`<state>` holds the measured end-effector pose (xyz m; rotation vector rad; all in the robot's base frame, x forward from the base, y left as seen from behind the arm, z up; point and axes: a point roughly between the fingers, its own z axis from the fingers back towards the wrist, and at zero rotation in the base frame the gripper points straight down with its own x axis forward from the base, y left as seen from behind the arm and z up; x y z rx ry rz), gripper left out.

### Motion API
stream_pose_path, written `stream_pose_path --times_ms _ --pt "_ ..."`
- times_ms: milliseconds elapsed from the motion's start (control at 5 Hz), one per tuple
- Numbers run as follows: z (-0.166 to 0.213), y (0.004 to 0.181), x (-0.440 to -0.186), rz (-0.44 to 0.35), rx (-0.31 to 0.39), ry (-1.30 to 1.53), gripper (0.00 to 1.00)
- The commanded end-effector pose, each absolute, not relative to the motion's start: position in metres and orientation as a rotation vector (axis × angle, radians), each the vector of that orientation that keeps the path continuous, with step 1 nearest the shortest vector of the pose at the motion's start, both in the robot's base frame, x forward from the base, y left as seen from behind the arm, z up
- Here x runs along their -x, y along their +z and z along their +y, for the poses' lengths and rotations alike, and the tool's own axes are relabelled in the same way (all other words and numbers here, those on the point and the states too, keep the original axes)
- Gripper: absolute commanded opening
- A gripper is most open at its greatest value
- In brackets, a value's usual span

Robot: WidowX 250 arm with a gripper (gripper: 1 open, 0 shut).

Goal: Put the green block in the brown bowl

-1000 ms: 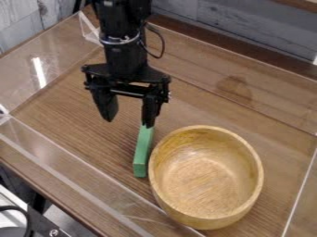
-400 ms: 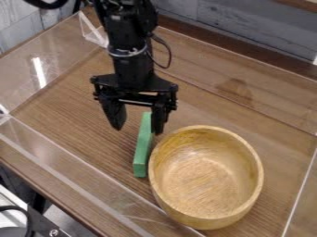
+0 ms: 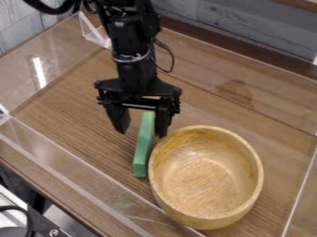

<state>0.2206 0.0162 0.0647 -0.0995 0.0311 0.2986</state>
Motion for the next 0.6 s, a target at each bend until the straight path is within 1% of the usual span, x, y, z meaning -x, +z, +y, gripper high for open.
stream_pose_path --times_ms 0,400 --pt "0.0139 0.0678 -0.2263 -0.003 0.107 0.29 1.0" --pt "0.0115 0.0652 -0.2273 -0.011 0.119 0.282 1.0"
